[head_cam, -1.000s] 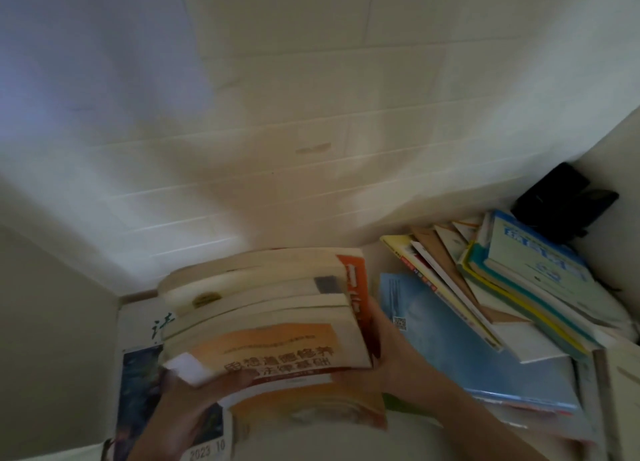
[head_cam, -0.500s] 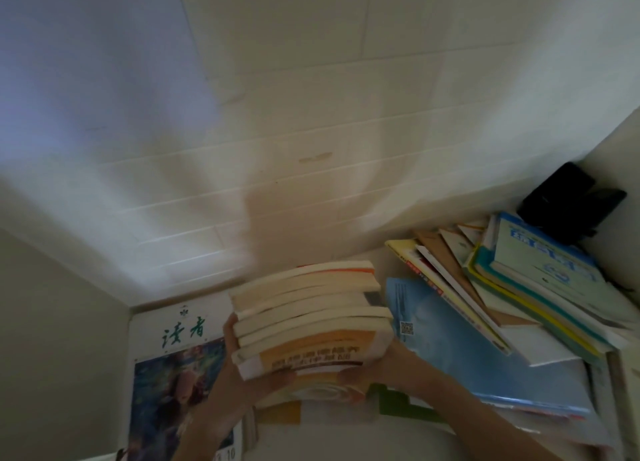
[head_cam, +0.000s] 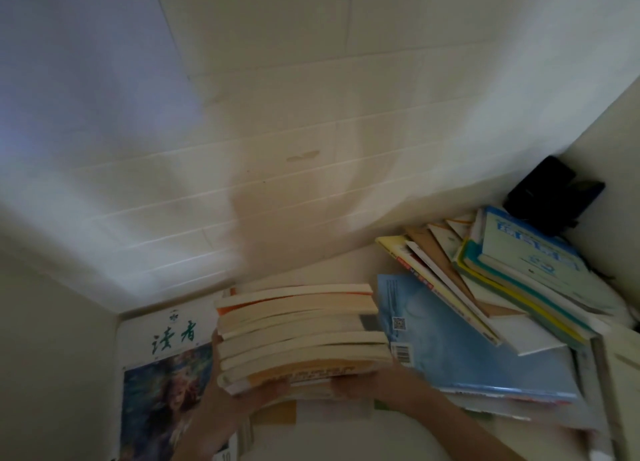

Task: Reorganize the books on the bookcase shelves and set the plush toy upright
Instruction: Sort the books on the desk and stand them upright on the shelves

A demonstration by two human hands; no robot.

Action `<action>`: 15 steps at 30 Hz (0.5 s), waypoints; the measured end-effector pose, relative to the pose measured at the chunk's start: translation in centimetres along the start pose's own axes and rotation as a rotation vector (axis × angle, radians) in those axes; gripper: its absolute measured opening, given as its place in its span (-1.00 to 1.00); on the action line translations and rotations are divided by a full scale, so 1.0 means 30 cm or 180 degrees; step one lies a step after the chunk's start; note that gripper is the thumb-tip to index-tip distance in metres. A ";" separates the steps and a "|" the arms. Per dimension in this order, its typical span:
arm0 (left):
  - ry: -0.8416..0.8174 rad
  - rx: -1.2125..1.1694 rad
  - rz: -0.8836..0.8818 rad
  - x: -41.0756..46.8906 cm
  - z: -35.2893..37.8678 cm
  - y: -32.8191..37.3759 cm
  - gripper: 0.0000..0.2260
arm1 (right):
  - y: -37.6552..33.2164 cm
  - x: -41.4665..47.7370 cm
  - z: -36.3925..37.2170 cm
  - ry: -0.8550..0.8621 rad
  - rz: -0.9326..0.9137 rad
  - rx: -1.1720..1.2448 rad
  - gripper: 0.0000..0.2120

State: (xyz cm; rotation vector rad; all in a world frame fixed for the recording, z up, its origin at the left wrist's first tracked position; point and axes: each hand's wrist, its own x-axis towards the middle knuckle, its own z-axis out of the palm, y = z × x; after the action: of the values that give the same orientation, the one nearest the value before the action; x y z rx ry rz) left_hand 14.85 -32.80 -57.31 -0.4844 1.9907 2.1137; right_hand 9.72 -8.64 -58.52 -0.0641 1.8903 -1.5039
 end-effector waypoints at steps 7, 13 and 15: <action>0.0530 -0.0050 0.0117 0.015 0.051 0.004 -0.19 | -0.025 0.019 0.000 0.0242 -0.0220 0.0277 -0.28; 0.0876 -0.0555 -0.0042 0.042 0.075 0.154 -0.42 | -0.211 0.072 -0.038 0.0188 -0.0217 0.0116 -0.17; 0.0705 -0.0707 -0.0217 0.018 0.034 0.194 -0.52 | -0.281 0.097 -0.027 0.0084 -0.0050 0.0074 -0.15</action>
State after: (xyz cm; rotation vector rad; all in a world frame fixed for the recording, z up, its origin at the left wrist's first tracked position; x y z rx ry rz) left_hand 12.14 -32.27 -52.06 -0.8457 1.8216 2.3386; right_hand 3.93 -11.98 -52.57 -0.0488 1.8968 -1.5439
